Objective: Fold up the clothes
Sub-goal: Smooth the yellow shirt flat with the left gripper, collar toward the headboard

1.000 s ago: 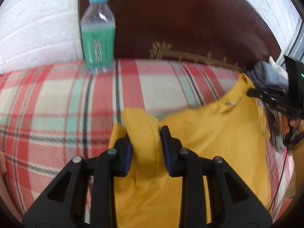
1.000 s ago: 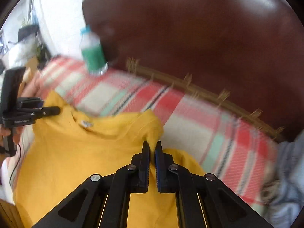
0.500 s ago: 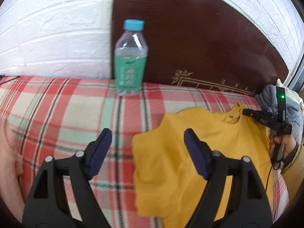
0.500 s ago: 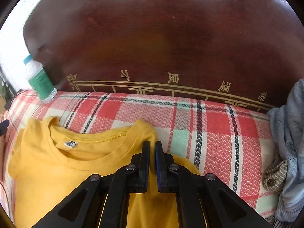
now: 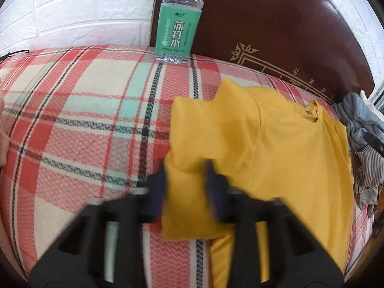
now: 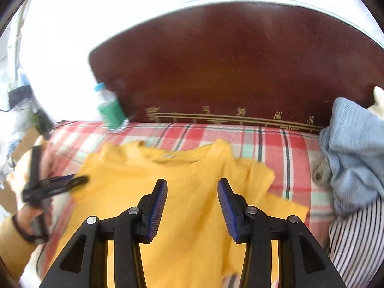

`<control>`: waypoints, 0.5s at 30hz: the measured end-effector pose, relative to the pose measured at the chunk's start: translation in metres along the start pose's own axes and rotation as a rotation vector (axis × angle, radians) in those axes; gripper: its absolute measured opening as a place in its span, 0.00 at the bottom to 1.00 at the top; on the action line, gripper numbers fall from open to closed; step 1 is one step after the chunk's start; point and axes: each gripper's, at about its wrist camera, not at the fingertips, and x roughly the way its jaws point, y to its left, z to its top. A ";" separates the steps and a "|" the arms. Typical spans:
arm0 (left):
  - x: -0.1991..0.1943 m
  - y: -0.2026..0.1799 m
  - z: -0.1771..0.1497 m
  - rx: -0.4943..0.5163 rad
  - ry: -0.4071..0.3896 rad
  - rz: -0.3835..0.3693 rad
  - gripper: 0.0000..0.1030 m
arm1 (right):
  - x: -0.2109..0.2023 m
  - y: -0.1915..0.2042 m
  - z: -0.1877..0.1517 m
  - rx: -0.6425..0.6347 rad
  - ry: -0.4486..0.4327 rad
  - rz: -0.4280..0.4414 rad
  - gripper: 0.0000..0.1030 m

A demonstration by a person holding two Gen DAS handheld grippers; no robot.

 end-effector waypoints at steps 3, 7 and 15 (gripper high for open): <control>-0.013 0.009 0.009 -0.030 -0.041 0.011 0.09 | -0.020 0.004 -0.007 0.025 -0.014 0.014 0.50; -0.037 0.025 0.027 -0.044 -0.109 0.036 0.08 | -0.039 0.005 -0.028 0.077 -0.017 0.030 0.60; -0.057 0.060 0.042 -0.035 -0.173 0.126 0.04 | -0.046 0.006 -0.079 0.132 0.059 0.042 0.60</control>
